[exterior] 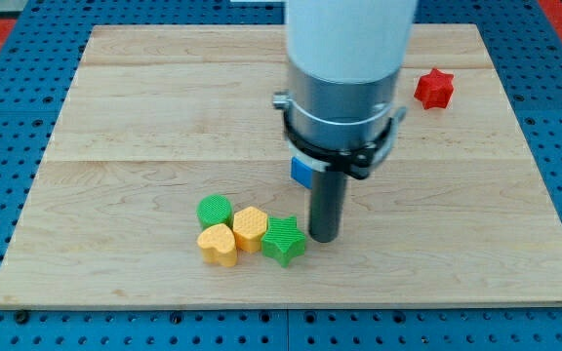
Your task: Push the green circle diagonally left above the green circle
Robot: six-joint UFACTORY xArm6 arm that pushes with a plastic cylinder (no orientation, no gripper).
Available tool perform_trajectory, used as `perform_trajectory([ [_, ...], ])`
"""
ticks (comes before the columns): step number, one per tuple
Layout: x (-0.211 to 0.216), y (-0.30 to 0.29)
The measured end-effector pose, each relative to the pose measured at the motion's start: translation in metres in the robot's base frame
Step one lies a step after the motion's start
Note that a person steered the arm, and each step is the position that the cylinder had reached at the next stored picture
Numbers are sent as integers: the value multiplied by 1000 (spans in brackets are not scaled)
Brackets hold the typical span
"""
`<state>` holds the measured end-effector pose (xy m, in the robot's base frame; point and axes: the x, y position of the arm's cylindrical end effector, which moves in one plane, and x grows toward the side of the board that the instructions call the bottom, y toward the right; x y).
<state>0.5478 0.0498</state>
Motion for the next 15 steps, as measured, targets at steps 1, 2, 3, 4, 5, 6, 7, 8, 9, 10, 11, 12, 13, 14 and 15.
perform_trajectory([
  [1, 29, 29],
  [2, 54, 7],
  [3, 46, -63],
  [4, 21, -105],
  [5, 5, -131],
  [6, 5, -141],
  [7, 0, -109],
  [8, -19, -115],
  [9, -20, -142],
  [10, 3, -149],
  [11, -31, -138],
  [12, -45, -150],
  [13, -61, -186],
  [14, -54, -194],
  [15, -3, -137],
])
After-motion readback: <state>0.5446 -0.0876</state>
